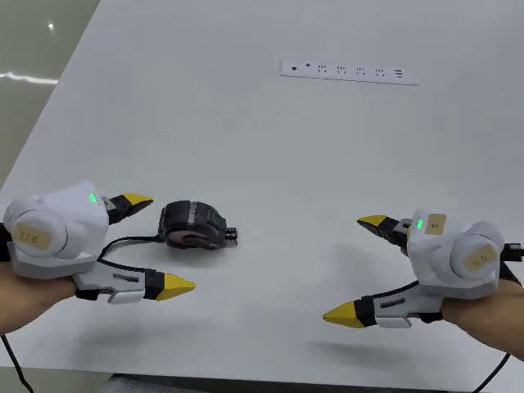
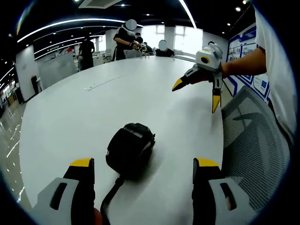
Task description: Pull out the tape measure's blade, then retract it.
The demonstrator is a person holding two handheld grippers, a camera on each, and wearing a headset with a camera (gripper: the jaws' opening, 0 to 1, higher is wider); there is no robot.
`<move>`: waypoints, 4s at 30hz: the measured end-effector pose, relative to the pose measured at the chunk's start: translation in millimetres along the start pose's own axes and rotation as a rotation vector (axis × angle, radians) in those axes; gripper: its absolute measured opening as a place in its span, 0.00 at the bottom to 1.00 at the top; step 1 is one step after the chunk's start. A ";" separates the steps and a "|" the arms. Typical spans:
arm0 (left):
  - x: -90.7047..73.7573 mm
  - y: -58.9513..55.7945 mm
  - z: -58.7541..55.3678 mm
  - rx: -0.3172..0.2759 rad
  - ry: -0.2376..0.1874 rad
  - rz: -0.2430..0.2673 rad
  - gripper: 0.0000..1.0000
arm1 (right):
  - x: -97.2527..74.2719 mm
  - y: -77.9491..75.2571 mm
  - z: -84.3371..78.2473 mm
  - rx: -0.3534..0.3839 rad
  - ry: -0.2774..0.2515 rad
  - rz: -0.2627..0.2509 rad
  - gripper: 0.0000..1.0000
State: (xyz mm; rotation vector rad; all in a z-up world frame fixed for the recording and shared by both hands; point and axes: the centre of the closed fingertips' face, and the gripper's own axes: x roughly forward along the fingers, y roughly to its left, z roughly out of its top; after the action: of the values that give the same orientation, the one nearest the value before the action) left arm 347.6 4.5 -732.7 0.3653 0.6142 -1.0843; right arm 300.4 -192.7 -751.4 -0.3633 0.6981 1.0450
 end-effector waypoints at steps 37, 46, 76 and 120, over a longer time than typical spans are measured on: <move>33.1 24.5 -16.7 0.134 0.114 -0.101 0.33 | 21.7 -6.5 3.5 0.001 0.010 0.047 0.92; 33.5 25.7 -16.3 0.151 0.118 -0.100 0.30 | 25.1 -6.6 6.9 -0.001 0.002 0.052 0.91; 36.7 31.9 -22.7 0.150 0.157 -0.114 0.26 | 81.4 -5.9 47.7 -0.101 -0.063 0.123 0.63; 35.7 29.2 -18.7 0.167 0.154 -0.133 0.26 | 136.2 4.9 79.4 -0.260 -0.127 0.218 0.17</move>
State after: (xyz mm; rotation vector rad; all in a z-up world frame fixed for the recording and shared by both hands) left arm 380.2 2.4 -770.2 0.5634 0.6939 -1.2472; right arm 367.1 -53.9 -785.6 -0.4475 0.4957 1.3603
